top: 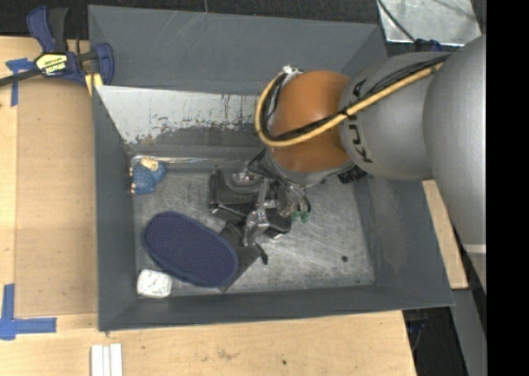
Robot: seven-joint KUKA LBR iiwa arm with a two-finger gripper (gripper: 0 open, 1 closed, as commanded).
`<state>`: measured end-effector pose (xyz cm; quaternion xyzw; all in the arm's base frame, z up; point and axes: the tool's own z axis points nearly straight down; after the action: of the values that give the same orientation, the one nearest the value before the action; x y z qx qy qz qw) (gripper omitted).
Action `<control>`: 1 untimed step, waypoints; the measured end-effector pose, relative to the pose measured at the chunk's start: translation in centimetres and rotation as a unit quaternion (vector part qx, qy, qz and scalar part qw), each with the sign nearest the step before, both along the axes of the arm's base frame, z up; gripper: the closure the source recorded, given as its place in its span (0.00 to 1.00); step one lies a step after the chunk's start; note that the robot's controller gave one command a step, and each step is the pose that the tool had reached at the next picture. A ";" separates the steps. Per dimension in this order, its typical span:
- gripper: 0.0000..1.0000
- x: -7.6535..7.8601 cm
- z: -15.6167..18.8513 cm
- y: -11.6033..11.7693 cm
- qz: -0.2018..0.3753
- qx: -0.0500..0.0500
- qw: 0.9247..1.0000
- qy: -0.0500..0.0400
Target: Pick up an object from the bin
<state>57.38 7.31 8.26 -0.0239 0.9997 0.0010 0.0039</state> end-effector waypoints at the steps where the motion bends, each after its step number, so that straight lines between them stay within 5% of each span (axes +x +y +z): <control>1: 1.00 -0.2 -0.1 0.0 -0.001 0.000 1.000 0.005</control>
Offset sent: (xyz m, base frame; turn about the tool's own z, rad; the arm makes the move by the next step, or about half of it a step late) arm 0.0000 0.0000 0.0000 0.0000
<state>57.19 7.33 8.13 -0.0232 0.9997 0.0013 -0.0007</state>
